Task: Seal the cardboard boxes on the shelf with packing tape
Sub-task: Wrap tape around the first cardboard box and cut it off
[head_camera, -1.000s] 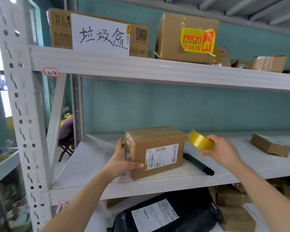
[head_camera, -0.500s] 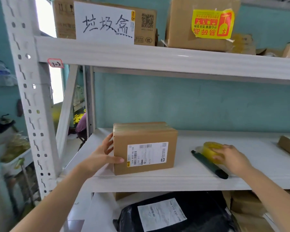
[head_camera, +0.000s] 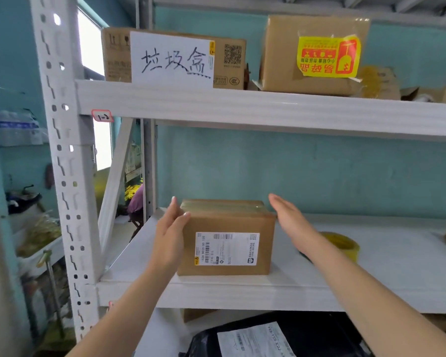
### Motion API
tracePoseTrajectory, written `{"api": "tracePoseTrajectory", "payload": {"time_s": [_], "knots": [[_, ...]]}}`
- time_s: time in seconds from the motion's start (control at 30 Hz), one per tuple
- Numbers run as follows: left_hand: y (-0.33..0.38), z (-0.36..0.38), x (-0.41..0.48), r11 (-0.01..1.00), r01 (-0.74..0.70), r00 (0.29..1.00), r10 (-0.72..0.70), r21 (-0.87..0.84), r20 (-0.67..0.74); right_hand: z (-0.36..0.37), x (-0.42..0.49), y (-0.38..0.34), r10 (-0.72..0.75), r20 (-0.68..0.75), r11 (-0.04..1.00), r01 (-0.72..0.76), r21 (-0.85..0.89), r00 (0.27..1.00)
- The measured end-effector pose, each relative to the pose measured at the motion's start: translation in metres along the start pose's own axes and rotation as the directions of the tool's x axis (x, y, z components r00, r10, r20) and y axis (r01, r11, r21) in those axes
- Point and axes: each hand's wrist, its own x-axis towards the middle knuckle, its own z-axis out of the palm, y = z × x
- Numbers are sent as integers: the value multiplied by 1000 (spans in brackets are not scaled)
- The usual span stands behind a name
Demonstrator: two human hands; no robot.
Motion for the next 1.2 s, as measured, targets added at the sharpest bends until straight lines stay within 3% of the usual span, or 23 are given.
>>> {"api": "tracePoseTrajectory", "payload": {"time_s": [0.1, 0.2, 0.33, 0.47, 0.53, 0.67, 0.77, 0.87, 1.0, 1.1, 1.2], "knots": [[-1, 6, 6, 979, -10, 999, 3, 202, 38, 14, 1, 1, 22, 93, 999, -26, 35, 995], [0, 5, 14, 961, -27, 999, 19, 275, 33, 12, 2, 5, 31, 140, 995, -43, 85, 990], [-14, -12, 12, 976, 177, 977, -190, 129, 99, 3, 4, 5, 11, 248, 964, 55, -261, 969], [-44, -21, -4, 963, 247, 966, -253, 108, 48, 4, 14, 7, -62, 342, 944, 167, -286, 938], [-47, -22, -3, 975, 200, 979, -203, 100, 11, 7, 17, 7, -134, 302, 930, 225, -290, 944], [-15, -33, 27, 988, 151, 980, -149, -7, 134, 15, 13, -1, -282, 38, 876, 273, -397, 959], [6, -39, 60, 973, 212, 973, -202, -94, 107, 19, 9, -6, -159, -110, 887, 93, -452, 981], [10, -23, 71, 968, 207, 978, -205, -142, 31, 36, 3, -6, -38, -74, 855, -5, -519, 997], [-13, -9, 80, 954, 292, 956, -292, -63, 2, 71, 5, 4, 33, -27, 757, -43, -652, 999], [-25, -13, 89, 935, 354, 931, -353, 6, 95, 83, 7, 16, 153, 30, 785, -103, -611, 988], [-30, -16, 98, 926, 375, 912, -378, 47, 160, 87, 8, 20, 154, 10, 806, -120, -580, 988]]}}
